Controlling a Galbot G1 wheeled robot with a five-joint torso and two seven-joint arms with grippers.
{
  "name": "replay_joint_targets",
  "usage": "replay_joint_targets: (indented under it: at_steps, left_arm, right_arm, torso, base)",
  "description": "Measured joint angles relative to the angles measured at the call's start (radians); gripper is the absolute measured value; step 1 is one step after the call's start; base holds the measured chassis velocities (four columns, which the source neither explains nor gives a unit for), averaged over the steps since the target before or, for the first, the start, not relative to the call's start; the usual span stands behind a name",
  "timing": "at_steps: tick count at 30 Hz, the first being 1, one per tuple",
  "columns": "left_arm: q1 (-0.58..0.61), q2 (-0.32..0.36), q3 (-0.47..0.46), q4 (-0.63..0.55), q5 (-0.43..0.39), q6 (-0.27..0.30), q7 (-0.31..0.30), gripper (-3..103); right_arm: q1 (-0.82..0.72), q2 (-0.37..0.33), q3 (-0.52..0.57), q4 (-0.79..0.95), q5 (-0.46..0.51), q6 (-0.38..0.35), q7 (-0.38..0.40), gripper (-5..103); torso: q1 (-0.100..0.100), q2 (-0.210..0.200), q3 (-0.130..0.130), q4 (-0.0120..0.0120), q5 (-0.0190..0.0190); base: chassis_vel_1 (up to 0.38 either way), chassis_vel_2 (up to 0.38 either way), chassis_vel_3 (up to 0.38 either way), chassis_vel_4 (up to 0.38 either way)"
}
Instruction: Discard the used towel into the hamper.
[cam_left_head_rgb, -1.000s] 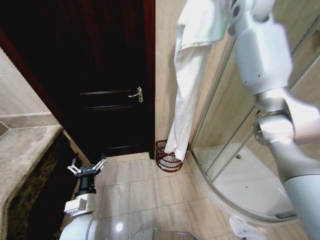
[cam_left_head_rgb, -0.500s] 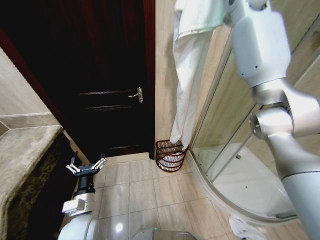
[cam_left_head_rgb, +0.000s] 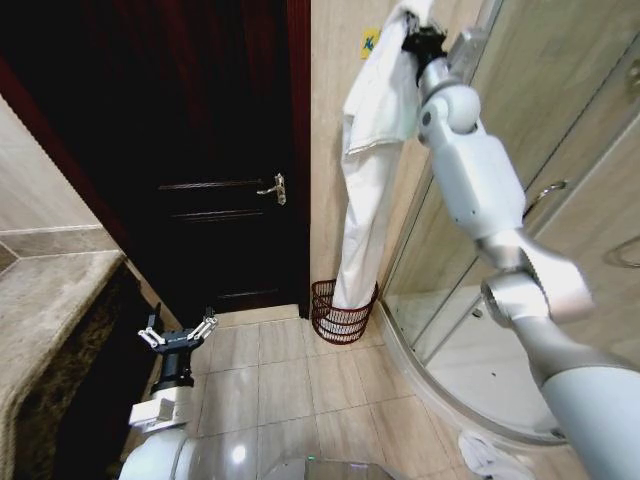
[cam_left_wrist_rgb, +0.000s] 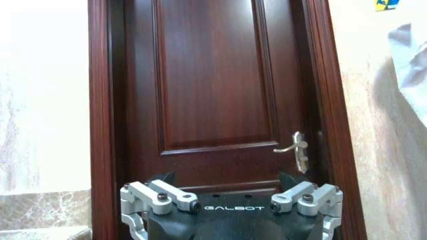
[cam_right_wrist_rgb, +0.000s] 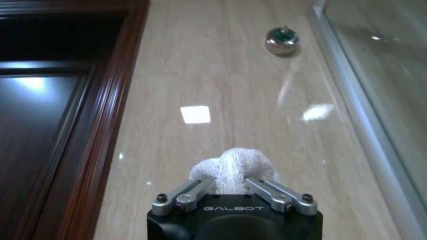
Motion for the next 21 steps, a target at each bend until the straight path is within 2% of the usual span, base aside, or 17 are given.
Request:
replay_joint_targets:
  at_steps: [4, 8, 12, 14, 21]
  left_arm:
    - [0.002, 0.008, 0.015, 0.017, 0.001, -0.003, 0.0, 100]
    - [0.003, 0.016, 0.024, 0.024, 0.003, -0.003, 0.001, 100]
    - [0.003, 0.03, 0.029, 0.027, 0.003, -0.001, 0.003, 100]
    - [0.004, 0.031, 0.029, 0.027, 0.003, -0.001, 0.003, 100]
    - [0.005, 0.027, 0.028, 0.031, 0.002, -0.008, 0.003, 100]
  right_arm:
    - [-0.091, -0.025, 0.023, 0.069, 0.003, -0.03, 0.04, 4]
    - [-0.144, -0.032, 0.047, 0.094, -0.005, -0.039, 0.044, 4]
    - [-0.24, -0.047, 0.083, 0.149, 0.005, -0.099, 0.031, 4]
    - [-0.249, -0.048, 0.084, 0.154, 0.009, -0.104, 0.031, 4]
    - [-0.314, -0.034, 0.098, 0.159, 0.105, -0.137, 0.049, 4]
  torso:
    - [-0.008, -0.018, -0.008, 0.0001, 0.0004]
    - [-0.014, -0.033, -0.017, 0.0002, 0.0003]
    - [-0.028, -0.064, -0.035, 0.0, 0.0001]
    - [-0.03, -0.068, -0.036, -0.0001, 0.0003]
    - [-0.05, -0.113, -0.061, 0.0002, 0.0]
  base:
    - [0.0, 0.0, 0.0, 0.0]
    - [0.0, 0.0, 0.0, 0.0]
    - [0.0, 0.0, 0.0, 0.0]
    - [0.0, 0.0, 0.0, 0.0]
    - [0.0, 0.0, 0.0, 0.0]
